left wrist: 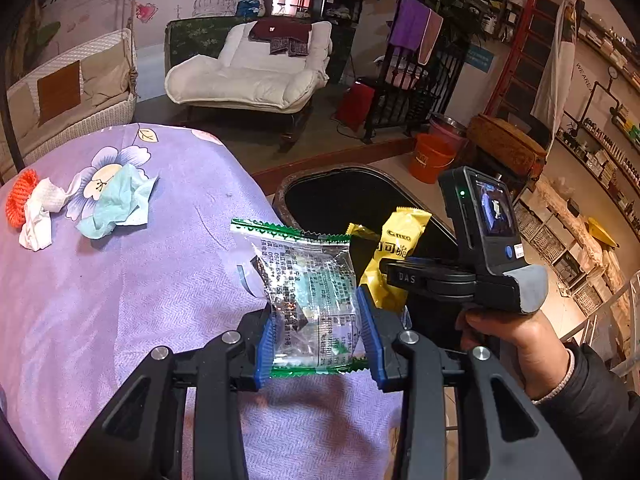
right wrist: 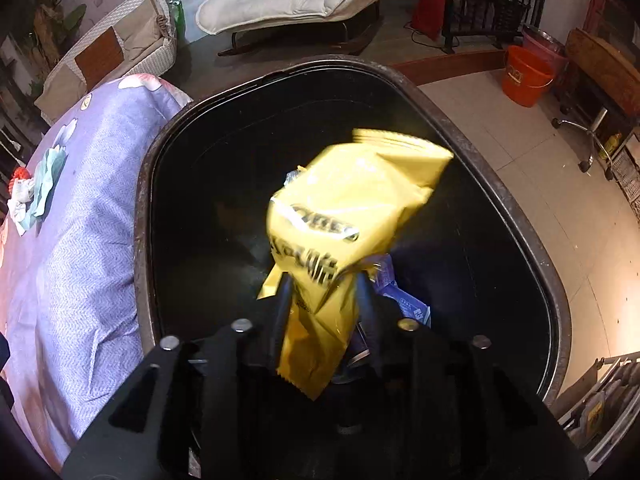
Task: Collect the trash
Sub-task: 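Carry the yellow Oreo wrapper into the bin and open the right gripper, then lower the clear snack packet into the bin and open the left gripper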
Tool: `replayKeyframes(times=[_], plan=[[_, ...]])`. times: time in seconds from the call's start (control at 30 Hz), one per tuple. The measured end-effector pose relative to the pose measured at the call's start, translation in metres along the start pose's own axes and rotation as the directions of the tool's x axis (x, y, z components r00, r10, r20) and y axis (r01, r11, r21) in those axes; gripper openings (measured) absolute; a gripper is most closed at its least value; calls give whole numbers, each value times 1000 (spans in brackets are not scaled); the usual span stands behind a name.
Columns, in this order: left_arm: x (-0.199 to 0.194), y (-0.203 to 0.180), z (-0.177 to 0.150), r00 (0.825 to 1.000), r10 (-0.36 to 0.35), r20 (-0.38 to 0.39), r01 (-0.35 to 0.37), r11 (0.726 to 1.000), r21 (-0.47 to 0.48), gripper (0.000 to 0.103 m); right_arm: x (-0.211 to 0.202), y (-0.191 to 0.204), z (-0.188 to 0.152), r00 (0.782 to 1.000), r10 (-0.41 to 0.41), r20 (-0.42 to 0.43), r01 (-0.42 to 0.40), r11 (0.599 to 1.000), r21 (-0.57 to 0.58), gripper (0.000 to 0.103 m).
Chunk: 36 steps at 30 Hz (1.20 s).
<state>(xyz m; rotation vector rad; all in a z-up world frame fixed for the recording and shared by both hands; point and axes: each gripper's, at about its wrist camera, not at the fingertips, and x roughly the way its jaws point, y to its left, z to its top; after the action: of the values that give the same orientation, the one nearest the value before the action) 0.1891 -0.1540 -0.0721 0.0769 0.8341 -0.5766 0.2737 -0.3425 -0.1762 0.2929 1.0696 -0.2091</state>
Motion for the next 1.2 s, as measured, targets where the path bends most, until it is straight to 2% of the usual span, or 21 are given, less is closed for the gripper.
replayKeyframes(times=[0.03,0.27,0.6,0.8,1.03,1.2], plan=[[0,-1,0,1000,1,1,-1,1000,4,37,-1,0,-1,1000,1,7,-1,1000,-3,49],[4,-9,1,1000,1,-4,-1,1000,21,37,-14,-4,-4,999,-1,47,1,1000,-6,52],[26,-29,6,998,-29,-50,32,997,65,37,-57,-26,-20,982,-32,186,27,999,28,70],[52,-43,11,992,-63,-107,72,995,74,37,-92,-55,-39,957,-86,278,56,992,116,74],[90,-60,17,975,-101,-200,118,990,73,37,-122,-75,-56,918,-164,360,103,978,183,77],[113,-72,20,964,-95,-248,120,989,87,37,-136,-87,-62,895,-197,401,112,968,224,78]])
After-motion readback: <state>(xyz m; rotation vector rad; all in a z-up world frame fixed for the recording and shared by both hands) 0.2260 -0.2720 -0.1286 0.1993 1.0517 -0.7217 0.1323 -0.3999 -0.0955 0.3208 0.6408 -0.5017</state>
